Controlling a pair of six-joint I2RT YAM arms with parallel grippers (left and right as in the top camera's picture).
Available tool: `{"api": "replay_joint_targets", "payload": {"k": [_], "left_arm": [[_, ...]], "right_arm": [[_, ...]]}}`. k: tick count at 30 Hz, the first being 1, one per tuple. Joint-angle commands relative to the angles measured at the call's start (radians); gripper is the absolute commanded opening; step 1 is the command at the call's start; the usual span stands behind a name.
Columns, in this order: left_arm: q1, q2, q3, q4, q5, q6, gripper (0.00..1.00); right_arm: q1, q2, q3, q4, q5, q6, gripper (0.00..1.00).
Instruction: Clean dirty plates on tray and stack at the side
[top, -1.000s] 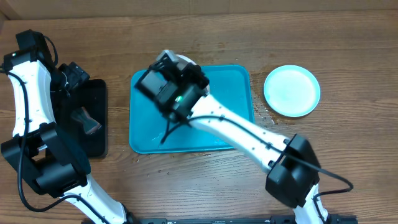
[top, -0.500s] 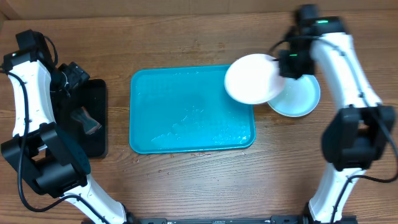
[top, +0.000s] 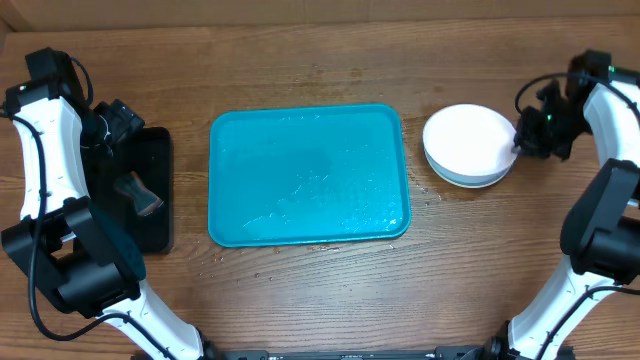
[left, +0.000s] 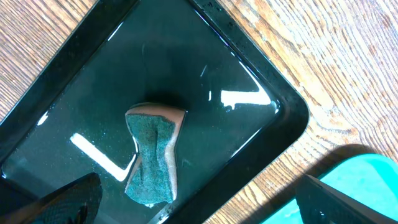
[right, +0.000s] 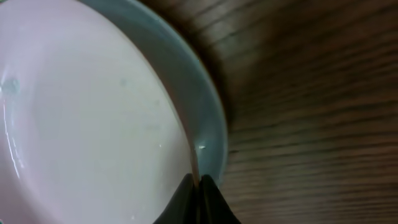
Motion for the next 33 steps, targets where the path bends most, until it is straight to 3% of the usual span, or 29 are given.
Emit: {"api": "replay_joint_targets", "payload": {"k": [1, 3, 6, 8, 16, 19, 20, 21, 33], "left_arm": [[0.003, -0.025, 0.019, -0.003, 0.011, -0.003, 1.00], [0.003, -0.025, 0.019, -0.003, 0.011, -0.003, 1.00], [0.003, -0.025, 0.019, -0.002, 0.011, -0.003, 1.00], [0.003, -0.025, 0.019, -0.002, 0.011, -0.003, 1.00], [0.003, -0.025, 0.019, -0.002, 0.011, -0.003, 1.00], [0.003, -0.025, 0.019, -0.002, 0.011, -0.003, 1.00], [0.003, -0.025, 0.019, -0.002, 0.011, -0.003, 1.00], [0.003, -0.025, 0.019, -0.002, 0.011, -0.003, 1.00], [0.003, -0.025, 0.019, -0.002, 0.011, -0.003, 1.00]], "right_arm": [[-0.013, -0.037, -0.053, 0.054, 0.021, 0.043, 0.04], [-0.013, -0.037, -0.067, 0.085, 0.018, 0.043, 0.05], [-0.009, -0.037, -0.066, 0.092, -0.001, 0.043, 0.40], [-0.009, -0.038, -0.059, 0.072, -0.035, 0.044, 0.48], [-0.007, -0.169, -0.038, -0.025, -0.145, 0.091, 0.53], [-0.002, -0.284, -0.038, -0.100, -0.144, 0.087, 0.62], [0.002, -0.322, -0.040, -0.124, -0.141, 0.087, 0.72], [0.006, -0.356, -0.042, -0.146, -0.139, 0.087, 1.00], [0.195, -0.793, -0.317, -0.212, -0.108, 0.087, 1.00]]}}
